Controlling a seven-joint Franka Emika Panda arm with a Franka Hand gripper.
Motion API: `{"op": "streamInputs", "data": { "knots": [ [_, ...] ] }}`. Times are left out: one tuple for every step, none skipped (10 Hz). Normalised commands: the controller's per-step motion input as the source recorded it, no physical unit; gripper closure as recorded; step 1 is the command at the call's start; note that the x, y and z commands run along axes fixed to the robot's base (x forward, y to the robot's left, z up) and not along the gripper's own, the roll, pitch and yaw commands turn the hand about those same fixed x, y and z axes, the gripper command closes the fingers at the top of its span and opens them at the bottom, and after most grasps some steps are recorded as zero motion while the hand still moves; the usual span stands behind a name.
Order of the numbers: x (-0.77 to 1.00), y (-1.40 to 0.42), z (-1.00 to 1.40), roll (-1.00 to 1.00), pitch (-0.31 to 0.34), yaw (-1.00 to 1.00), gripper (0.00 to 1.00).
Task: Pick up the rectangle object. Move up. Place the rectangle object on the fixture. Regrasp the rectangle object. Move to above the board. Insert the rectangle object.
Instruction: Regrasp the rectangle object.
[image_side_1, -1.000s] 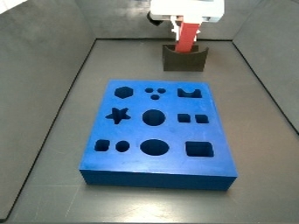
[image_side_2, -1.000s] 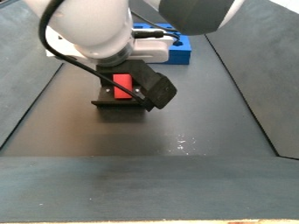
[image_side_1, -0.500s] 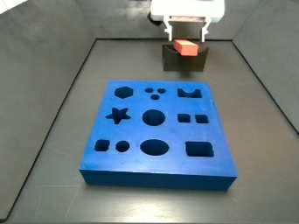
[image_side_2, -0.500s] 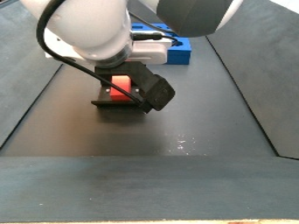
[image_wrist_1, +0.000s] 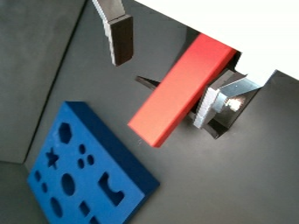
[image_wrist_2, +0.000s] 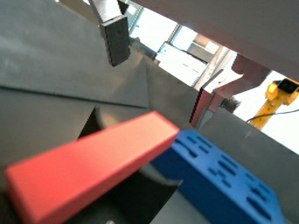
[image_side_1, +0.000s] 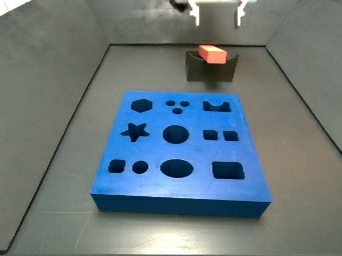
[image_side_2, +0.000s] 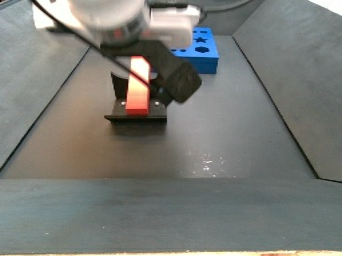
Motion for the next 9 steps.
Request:
{"op": "streamInputs", "data": {
  "knots": [
    [-0.04,0.00,0.66,0.05,0.055,0.03,0.00],
    [-0.04,0.00,0.49,0.05,0.072,0.02,0.00],
    [-0.03,0.00,0.27,0.04,0.081,0.01,0.00],
    [0.02,-1.00,0.72,1.00,0.084,0.03,0.00],
    [0.03,-1.00,0.62,1.00,0.082,0.02,0.00],
    [0.01,-1.00,0.59,1.00,0.076,0.02,0.00],
    [-0.04,-1.00,0.49,1.00,0.067,0.02,0.00],
    [-0.06,-1.00,0.40,1.00,0.064,0.02,0.00],
    [-0.05,-0.73,0.17,1.00,0.057,0.02,0.00]
  ]
}}
